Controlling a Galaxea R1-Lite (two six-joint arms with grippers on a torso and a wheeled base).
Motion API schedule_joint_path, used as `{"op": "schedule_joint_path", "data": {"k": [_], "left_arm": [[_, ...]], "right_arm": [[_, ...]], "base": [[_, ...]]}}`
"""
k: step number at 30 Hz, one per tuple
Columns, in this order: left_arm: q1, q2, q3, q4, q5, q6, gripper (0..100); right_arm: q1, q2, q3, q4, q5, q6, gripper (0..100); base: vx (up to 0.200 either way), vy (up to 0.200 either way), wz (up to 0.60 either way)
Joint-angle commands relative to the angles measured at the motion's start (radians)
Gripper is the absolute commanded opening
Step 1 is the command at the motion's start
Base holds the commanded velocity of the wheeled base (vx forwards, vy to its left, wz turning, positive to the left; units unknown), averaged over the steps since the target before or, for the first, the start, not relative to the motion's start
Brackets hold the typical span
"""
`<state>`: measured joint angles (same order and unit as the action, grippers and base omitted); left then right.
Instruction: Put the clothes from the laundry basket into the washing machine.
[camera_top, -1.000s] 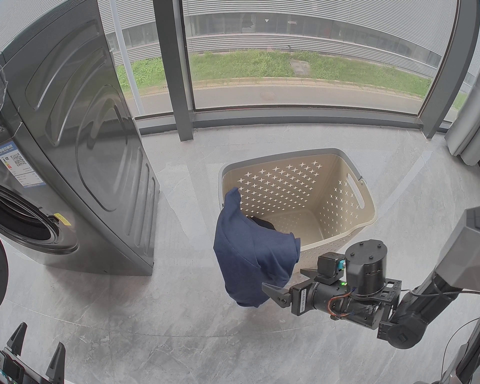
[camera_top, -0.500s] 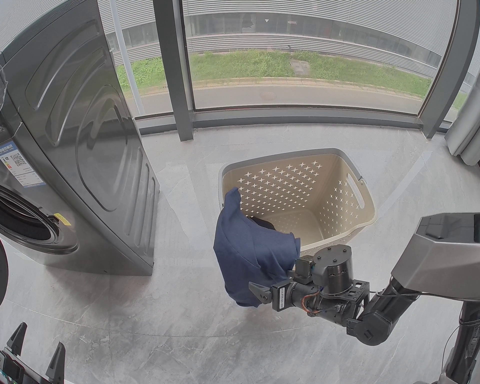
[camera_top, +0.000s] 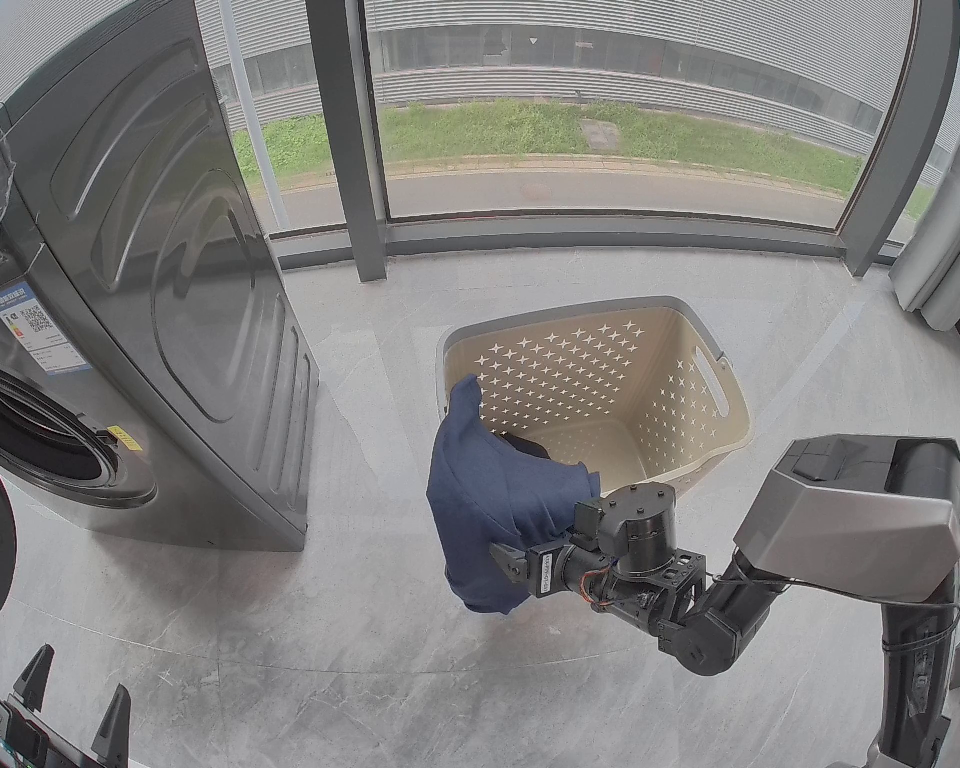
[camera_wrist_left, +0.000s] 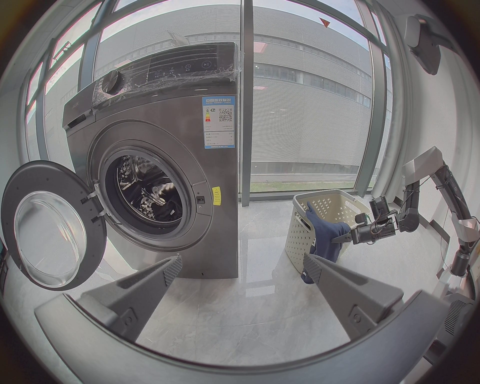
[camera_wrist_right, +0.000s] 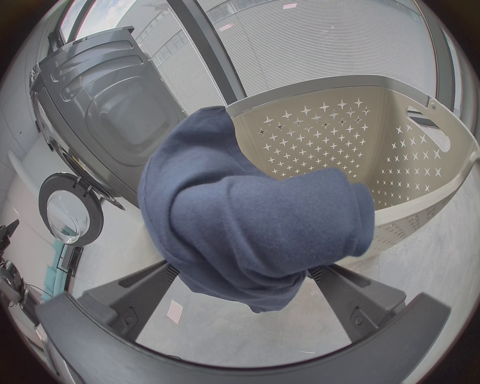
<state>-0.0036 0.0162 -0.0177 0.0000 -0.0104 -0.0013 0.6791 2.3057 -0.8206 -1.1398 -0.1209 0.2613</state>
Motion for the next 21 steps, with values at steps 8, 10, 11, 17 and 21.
{"op": "schedule_joint_path", "data": {"k": [8, 10, 11, 17, 21], "left_arm": [[0.001, -0.016, 0.016, 0.0, 0.0, 0.001, 100], [0.001, -0.016, 0.016, 0.0, 0.0, 0.001, 100], [0.001, -0.016, 0.016, 0.0, 0.0, 0.001, 100], [0.001, -0.016, 0.018, 0.0, 0.0, 0.0, 100], [0.001, -0.015, 0.018, 0.0, 0.0, 0.0, 100]], "right_arm": [[0.01, 0.014, -0.029, -0.041, -0.026, 0.004, 0], [0.014, 0.007, -0.023, -0.041, -0.026, 0.007, 0], [0.014, 0.007, -0.023, -0.041, -0.026, 0.007, 0], [0.066, -0.103, 0.035, -0.041, -0.025, 0.055, 0], [0.108, -0.227, 0.1, -0.041, -0.025, 0.062, 0]], "base": [[0.0, 0.0, 0.0], [0.0, 0.0, 0.0], [0.0, 0.0, 0.0], [0.0, 0.0, 0.0], [0.0, 0.0, 0.0]]}}
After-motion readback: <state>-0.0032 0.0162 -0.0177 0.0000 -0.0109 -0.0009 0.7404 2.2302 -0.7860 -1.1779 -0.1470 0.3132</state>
